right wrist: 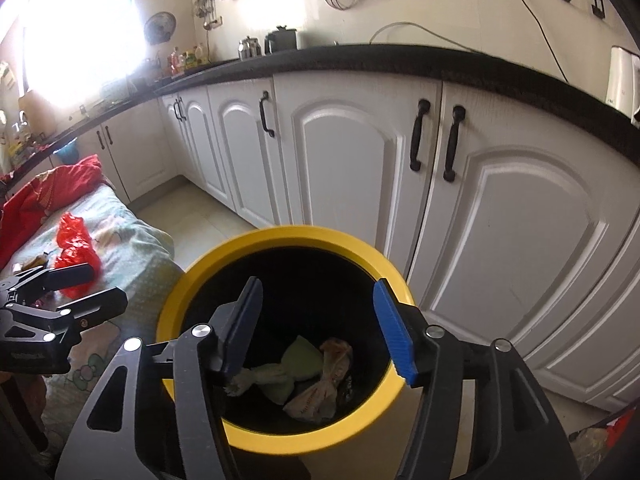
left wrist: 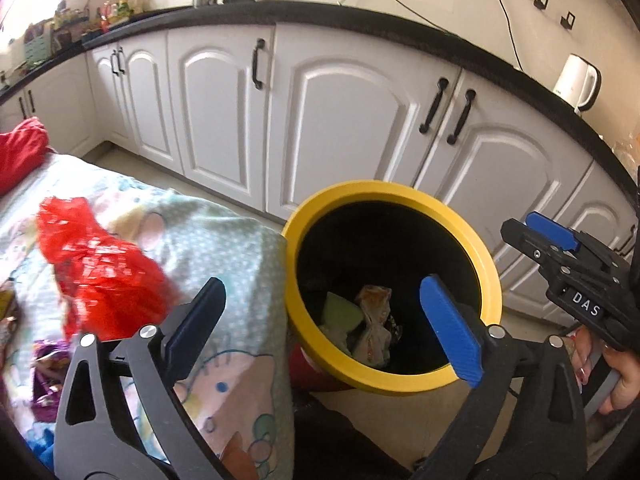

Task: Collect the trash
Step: 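Move both open tools back toward the remaining trash on the bed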

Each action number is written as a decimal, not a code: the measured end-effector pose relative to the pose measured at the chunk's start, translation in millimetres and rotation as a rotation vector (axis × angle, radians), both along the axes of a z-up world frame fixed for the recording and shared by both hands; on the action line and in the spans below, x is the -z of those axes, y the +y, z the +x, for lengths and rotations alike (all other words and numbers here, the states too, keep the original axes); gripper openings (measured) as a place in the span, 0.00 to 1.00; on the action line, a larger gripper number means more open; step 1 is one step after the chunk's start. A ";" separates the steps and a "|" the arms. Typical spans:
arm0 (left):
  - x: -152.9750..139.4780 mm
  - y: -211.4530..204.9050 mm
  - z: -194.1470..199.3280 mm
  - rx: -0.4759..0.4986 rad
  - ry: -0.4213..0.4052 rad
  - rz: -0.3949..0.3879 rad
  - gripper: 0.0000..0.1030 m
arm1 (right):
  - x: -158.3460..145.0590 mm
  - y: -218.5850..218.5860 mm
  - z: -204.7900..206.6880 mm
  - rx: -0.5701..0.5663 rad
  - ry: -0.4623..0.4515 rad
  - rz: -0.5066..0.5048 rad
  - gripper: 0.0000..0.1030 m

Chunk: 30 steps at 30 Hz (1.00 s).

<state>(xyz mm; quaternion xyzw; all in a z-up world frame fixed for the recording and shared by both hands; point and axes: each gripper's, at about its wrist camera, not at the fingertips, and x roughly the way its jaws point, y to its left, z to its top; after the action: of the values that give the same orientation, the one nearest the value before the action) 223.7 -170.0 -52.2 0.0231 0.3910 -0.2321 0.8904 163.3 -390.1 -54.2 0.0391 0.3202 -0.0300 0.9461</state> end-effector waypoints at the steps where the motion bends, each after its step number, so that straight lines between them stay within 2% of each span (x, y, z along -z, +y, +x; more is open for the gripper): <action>1: -2.4 2.3 -1.3 -0.006 -0.006 -0.003 0.90 | -2.8 2.2 -1.4 -0.003 -0.009 -0.001 0.58; 4: -10.9 10.9 -5.4 -0.026 -0.028 -0.013 0.90 | -11.9 10.8 -5.6 -0.020 -0.035 -0.007 0.61; 18: -37.7 59.5 -23.4 -0.123 -0.115 -0.030 0.90 | -44.7 55.4 -19.4 -0.104 -0.116 -0.020 0.66; 21: -42.4 68.9 -26.5 -0.146 -0.127 -0.031 0.90 | -49.1 65.2 -23.0 -0.121 -0.131 -0.025 0.69; 30: -52.0 102.0 -38.7 -0.208 -0.168 -0.025 0.90 | -56.2 103.0 -30.9 -0.190 -0.151 -0.034 0.73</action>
<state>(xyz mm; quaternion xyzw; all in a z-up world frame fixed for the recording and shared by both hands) 185.0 -68.0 -0.2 -0.0092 0.3125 -0.1403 0.9395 132.4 -287.2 1.9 -0.0053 0.2499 0.0574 0.9666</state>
